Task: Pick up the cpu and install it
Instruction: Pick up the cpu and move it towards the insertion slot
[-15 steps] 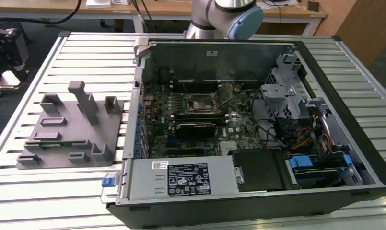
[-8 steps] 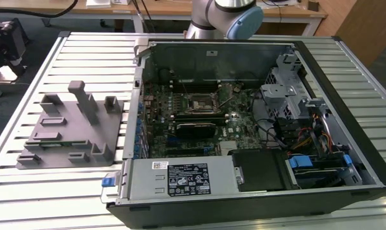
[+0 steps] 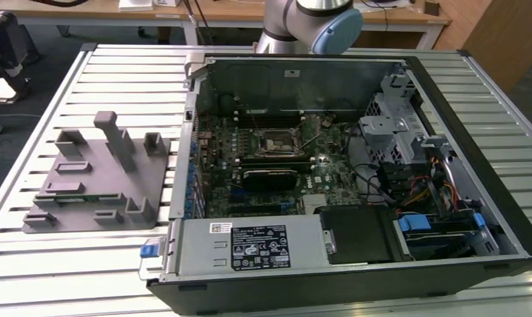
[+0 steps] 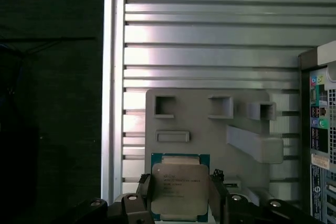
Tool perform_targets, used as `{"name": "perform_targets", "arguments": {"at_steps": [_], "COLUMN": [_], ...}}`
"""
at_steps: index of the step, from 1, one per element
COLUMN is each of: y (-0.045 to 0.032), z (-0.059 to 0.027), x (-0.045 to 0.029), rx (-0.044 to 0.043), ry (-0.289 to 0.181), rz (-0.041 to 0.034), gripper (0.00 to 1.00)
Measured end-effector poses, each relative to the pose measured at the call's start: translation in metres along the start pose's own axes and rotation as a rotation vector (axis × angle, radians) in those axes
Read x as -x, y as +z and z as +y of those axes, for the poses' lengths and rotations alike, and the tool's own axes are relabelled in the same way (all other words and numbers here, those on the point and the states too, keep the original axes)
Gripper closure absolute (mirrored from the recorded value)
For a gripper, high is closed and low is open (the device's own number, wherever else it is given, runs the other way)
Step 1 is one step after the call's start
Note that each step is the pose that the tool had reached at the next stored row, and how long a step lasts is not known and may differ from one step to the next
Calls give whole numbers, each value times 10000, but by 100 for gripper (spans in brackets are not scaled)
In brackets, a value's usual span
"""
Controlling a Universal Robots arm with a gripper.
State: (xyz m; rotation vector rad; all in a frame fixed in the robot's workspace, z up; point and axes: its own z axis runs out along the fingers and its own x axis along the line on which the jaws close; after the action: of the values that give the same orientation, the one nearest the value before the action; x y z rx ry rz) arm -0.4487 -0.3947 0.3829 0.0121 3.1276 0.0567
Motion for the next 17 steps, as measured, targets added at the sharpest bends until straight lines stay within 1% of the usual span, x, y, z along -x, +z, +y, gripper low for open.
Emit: {"name": "perform_targets", "arguments": {"at_steps": [2, 4, 5, 8, 17], "y": [-58, -66, -66, -64, -57], "z": [11, 20, 29, 43, 55], "x": [1, 22, 53, 173, 579], "rx": [-1, -1, -1, -2, -1], "ry": [1, -1, 0, 1, 0], "rz": [1, -3, -1, 0, -1], "gripper": [48, 48, 48, 48, 48]}}
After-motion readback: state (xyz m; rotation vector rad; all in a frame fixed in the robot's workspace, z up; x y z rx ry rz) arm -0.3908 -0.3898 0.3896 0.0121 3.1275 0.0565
